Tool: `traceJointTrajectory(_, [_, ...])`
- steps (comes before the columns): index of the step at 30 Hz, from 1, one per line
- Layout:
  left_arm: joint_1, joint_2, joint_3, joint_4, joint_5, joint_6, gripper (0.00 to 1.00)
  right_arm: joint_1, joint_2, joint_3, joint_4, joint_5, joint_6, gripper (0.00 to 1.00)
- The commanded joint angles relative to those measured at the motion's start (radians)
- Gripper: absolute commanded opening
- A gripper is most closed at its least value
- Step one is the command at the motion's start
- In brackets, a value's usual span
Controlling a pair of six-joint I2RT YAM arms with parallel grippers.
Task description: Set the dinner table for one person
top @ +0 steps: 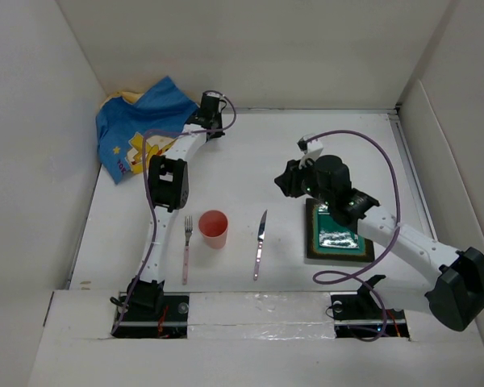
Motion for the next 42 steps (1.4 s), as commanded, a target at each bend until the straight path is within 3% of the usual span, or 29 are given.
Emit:
traceJointTrajectory(1, [-0.021,-0.031,-0.066,0.009,0.048,-0.005,0.00,0.008,0.009,-0.001,0.068,-0.010,0.008,0.37])
traceJointTrajectory(8, [-0.159,-0.073,-0.106,0.022,0.090,0.025,0.00,0.018,0.015,0.016,0.057,0.014,0.022,0.34])
traceJointTrajectory(15, [-0.290,-0.104,-0.124,0.049,0.229,0.008,0.00,-0.021,-0.109,-0.050,0.039,0.198,0.055,0.27])
traceJointTrajectory(17, [-0.323,-0.122,-0.135,0.051,0.238,0.010,0.00,-0.059,-0.144,-0.074,0.045,0.229,0.067,0.19])
traceJointTrajectory(19, [-0.336,-0.163,-0.155,0.066,0.214,-0.007,0.00,-0.094,-0.175,-0.108,0.045,0.252,0.094,0.05])
traceJointTrajectory(21, [-0.336,-0.234,-0.199,0.098,0.217,-0.027,0.12,-0.152,-0.178,-0.122,0.048,0.246,0.126,0.00])
traceJointTrajectory(22, [-0.336,-0.263,-0.219,0.111,0.214,-0.048,0.28,-0.169,-0.173,-0.140,0.057,0.232,0.135,0.00])
traceJointTrajectory(25, [-0.336,-0.390,-0.305,0.180,0.181,-0.088,0.53,-0.215,-0.123,-0.153,0.098,0.214,0.178,0.00])
traceJointTrajectory(27, [-0.310,-0.496,-0.375,0.226,0.169,-0.147,0.57,-0.235,-0.083,-0.153,0.144,0.201,0.193,0.00])
traceJointTrajectory(28, [-0.284,-0.577,-0.461,0.282,0.161,-0.236,0.57,-0.235,0.008,-0.135,0.182,0.177,0.196,0.10])
traceJointTrajectory(30, [-0.267,-0.672,-0.570,0.328,0.157,-0.272,0.57,-0.245,0.046,-0.116,0.194,0.163,0.202,0.16])
traceJointTrajectory(31, [-0.227,-0.726,-0.639,0.382,0.143,-0.312,0.57,-0.245,0.089,-0.093,0.186,0.139,0.204,0.28])
traceJointTrajectory(32, [-0.207,-0.771,-0.776,0.414,0.131,-0.399,0.57,-0.245,0.169,-0.066,0.174,0.134,0.209,0.35])
traceJointTrajectory(34, [-0.147,-0.928,-0.913,0.502,0.026,-0.470,0.55,-0.245,0.256,0.002,0.178,0.105,0.212,0.49])
traceJointTrajectory(35, [-0.121,-0.973,-1.034,0.520,0.001,-0.502,0.55,-0.245,0.335,0.031,0.168,0.100,0.215,0.50])
traceJointTrajectory(37, [-0.034,-1.097,-1.133,0.496,-0.079,-0.635,0.52,-0.245,0.411,0.112,0.152,0.079,0.235,0.52])
traceJointTrajectory(39, [0.032,-1.203,-1.289,0.481,-0.076,-0.733,0.51,-0.254,0.501,0.154,0.151,0.070,0.261,0.52])
traceJointTrajectory(42, [0.138,-1.324,-1.455,0.429,-0.084,-0.775,0.51,-0.254,0.590,0.227,0.149,0.060,0.294,0.51])
